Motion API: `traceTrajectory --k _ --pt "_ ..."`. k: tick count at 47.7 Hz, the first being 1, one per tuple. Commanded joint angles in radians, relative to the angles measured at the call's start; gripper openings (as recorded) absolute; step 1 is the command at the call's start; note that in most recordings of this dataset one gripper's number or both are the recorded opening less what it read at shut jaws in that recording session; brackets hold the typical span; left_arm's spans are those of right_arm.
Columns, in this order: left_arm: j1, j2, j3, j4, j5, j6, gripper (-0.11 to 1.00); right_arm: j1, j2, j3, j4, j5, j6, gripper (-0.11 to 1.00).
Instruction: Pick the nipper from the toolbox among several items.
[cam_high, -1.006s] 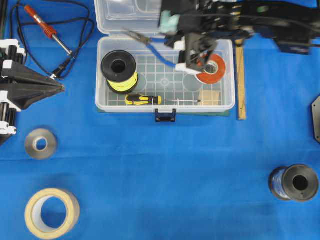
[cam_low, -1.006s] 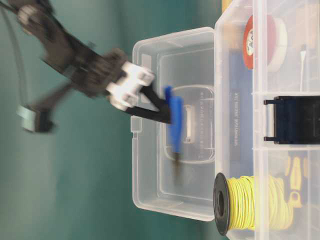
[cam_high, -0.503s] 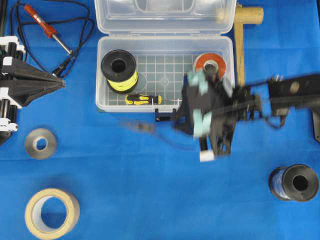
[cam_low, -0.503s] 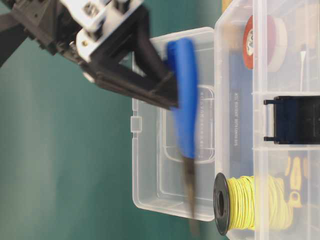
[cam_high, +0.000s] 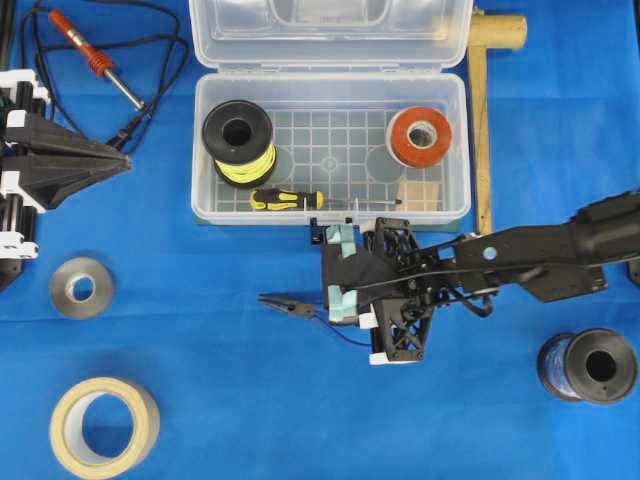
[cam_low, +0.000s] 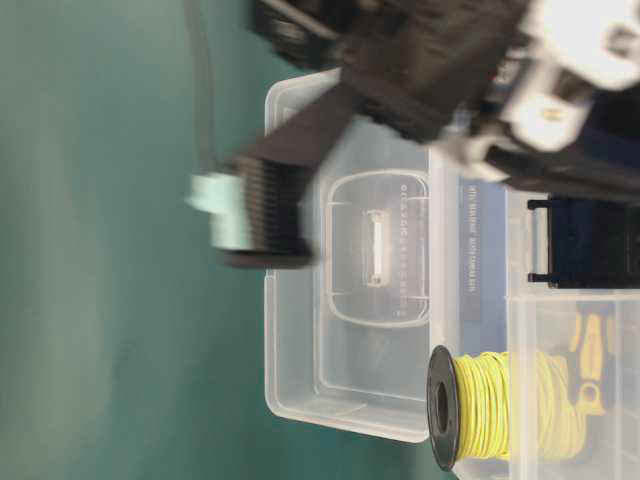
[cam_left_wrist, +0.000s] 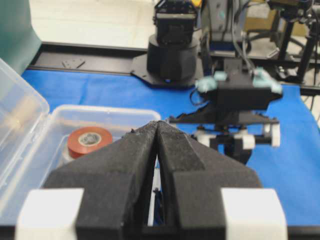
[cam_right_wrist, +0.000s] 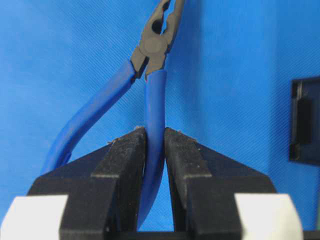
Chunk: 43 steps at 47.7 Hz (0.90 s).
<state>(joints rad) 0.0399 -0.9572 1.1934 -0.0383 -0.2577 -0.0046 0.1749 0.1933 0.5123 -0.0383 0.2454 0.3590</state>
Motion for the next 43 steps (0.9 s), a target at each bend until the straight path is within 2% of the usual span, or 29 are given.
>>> traceTrajectory --k 1,18,20,27,30,32,36,43 --pt "0.003 0.005 -0.011 0.0 -0.002 0.0 0.0 0.008 0.005 -0.018 0.002 -0.018 0.008 0.13" --pt "0.003 -0.002 -0.011 0.0 0.02 0.0 0.0 0.003 0.032 -0.031 0.002 0.015 0.023 0.14" --pt "0.003 -0.003 -0.011 0.0 0.021 0.0 0.0 0.003 0.028 -0.034 0.002 0.031 0.023 0.22" --pt "0.003 -0.003 -0.011 0.0 0.023 -0.002 0.0 -0.002 -0.058 -0.032 -0.014 0.084 0.012 0.67" --pt "0.003 -0.003 -0.011 0.0 0.025 -0.002 0.0 -0.002 -0.129 -0.021 -0.034 0.106 0.012 0.81" --pt "0.003 -0.003 -0.011 0.0 0.025 -0.002 0.0 -0.002 -0.175 -0.014 -0.049 0.115 0.012 0.81" --pt "0.003 -0.005 -0.011 0.0 0.025 -0.002 0.0 -0.003 -0.272 0.005 -0.083 0.135 0.012 0.75" --pt "0.003 -0.008 -0.011 0.0 0.025 -0.002 0.0 -0.017 -0.453 0.074 -0.16 0.155 0.023 0.76"
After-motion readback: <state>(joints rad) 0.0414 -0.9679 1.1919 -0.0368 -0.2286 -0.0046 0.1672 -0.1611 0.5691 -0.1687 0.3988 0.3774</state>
